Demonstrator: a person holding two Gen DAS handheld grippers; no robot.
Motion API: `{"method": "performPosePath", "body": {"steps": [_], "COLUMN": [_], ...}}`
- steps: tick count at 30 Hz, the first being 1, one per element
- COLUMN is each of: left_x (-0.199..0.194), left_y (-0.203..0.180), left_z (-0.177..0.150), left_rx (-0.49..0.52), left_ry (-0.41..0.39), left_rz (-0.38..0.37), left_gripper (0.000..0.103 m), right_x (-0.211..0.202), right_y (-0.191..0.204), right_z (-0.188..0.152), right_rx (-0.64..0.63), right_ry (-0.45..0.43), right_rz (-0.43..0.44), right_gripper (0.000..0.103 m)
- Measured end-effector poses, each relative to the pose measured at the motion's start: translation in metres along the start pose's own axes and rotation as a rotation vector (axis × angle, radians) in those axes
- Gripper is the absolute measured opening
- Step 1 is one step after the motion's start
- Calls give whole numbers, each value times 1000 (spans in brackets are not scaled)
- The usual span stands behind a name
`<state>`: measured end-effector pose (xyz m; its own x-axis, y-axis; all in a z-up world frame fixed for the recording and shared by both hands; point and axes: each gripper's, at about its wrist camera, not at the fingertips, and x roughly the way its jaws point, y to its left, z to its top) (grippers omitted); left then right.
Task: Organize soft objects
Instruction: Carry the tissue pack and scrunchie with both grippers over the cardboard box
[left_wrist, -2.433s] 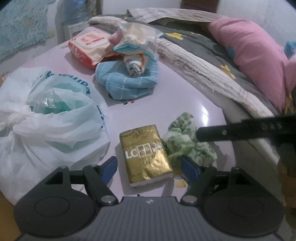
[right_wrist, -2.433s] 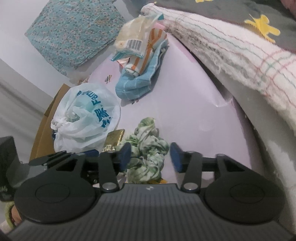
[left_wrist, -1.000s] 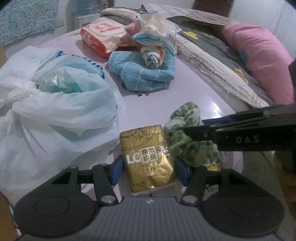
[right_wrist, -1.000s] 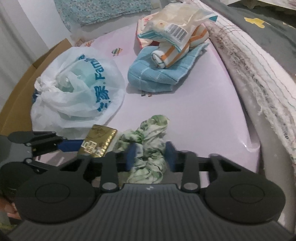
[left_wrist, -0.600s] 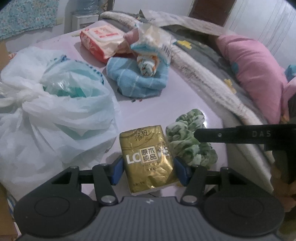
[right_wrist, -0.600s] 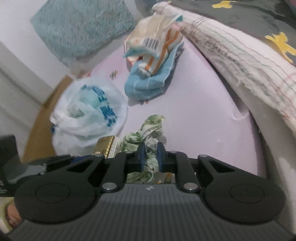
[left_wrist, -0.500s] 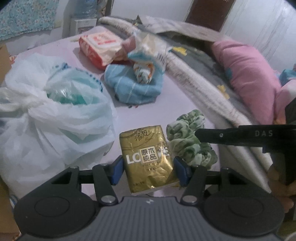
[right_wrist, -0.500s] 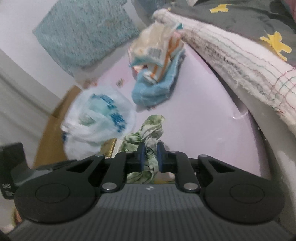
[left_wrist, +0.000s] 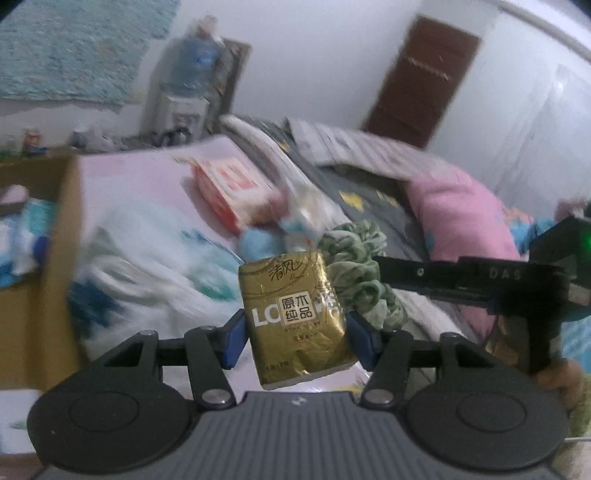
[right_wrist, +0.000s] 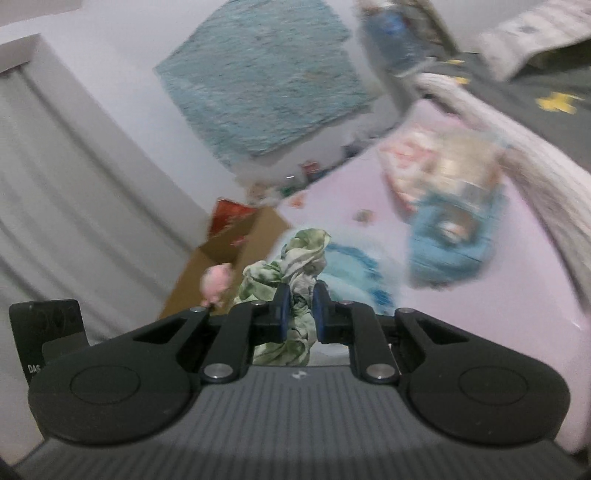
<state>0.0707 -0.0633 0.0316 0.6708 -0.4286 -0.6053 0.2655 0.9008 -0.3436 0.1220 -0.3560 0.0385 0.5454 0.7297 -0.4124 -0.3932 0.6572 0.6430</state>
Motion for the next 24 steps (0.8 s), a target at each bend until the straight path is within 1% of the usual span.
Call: {"method": "performPosePath", "body": {"steps": [3,7,10,12,14,16,18,21,24], "left_x": [-32,-78,-104,-116,-123,-121,-110,-92,-70], "left_y": [24,65,96,120,147,173,199,234,262], "left_z": [14,32,40,45,47,48,52,53,51], "left_rx": [-30,-70,-107,-133,-166,-202,-220,-225,-216], "left_ry": [-64,-143,-168,-166,-143,-101,-54,26,112], "left_rz": [66,210,314,392,445,487,540,618,660], "left_gripper": [59,59,59,59,59,59,59,59,59], "right_x": [28,83,137,176,215,249,284,336,378], "right_y": [28,71,104,125,151,171,188,208,214], "right_z": [17,37,48,51,50,47,41,30,19], "right_rx": [-45,-105,-121,-127,-151,-171,-168,-158,-131], "right_ry": [39,130,230,302,368,422,486,567,630], "right_rz": [74,177,247,272,271,256,237,185,119], "right_gripper": [12,12,12,12,12,12,12,12,12]}}
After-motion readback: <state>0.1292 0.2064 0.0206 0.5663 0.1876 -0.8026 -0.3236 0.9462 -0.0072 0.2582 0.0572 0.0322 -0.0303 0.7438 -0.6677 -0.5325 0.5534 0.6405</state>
